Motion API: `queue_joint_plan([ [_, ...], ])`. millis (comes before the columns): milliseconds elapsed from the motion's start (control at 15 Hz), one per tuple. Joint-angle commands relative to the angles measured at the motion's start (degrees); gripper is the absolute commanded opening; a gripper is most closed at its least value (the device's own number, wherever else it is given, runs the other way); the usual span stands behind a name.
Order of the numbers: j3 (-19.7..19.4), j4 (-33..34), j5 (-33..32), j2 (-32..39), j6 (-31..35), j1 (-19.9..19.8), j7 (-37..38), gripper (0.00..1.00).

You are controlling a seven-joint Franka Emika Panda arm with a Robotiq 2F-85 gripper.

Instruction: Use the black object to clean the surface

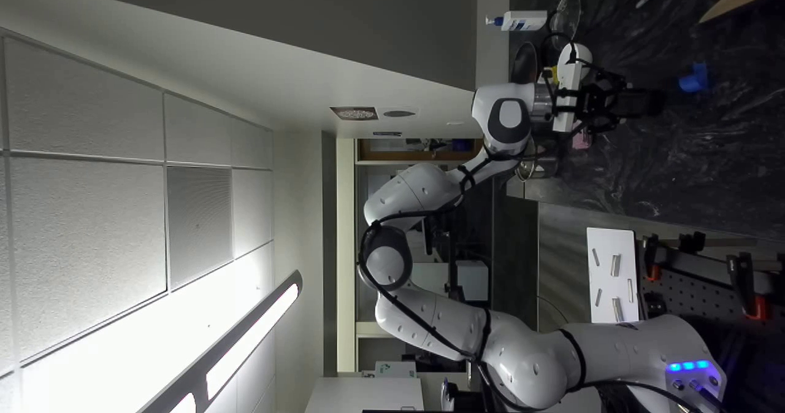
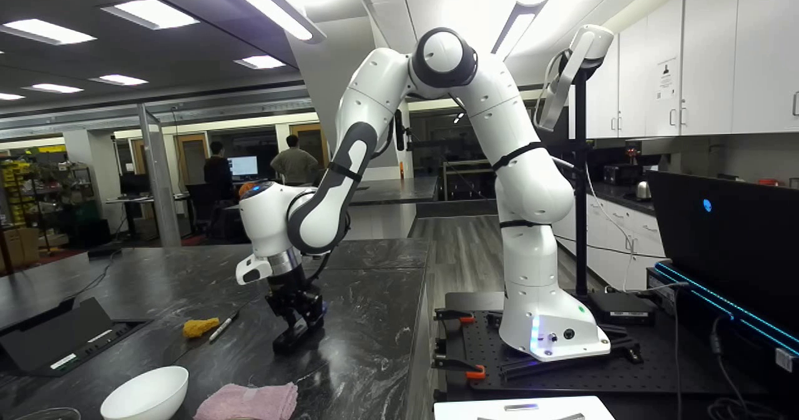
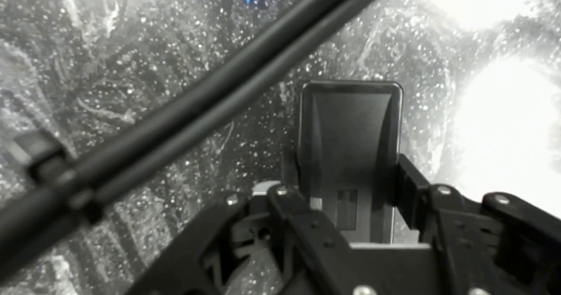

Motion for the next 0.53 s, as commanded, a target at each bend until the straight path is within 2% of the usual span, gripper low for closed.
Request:
queue_joint_plan([
  [0,0.8,6.5,2.2,5.0,-0.4,0.4,4.0,0.29],
  [467,1.0,18.0,3.0,12.1,-4.2,1.2,8.2,0.29],
])
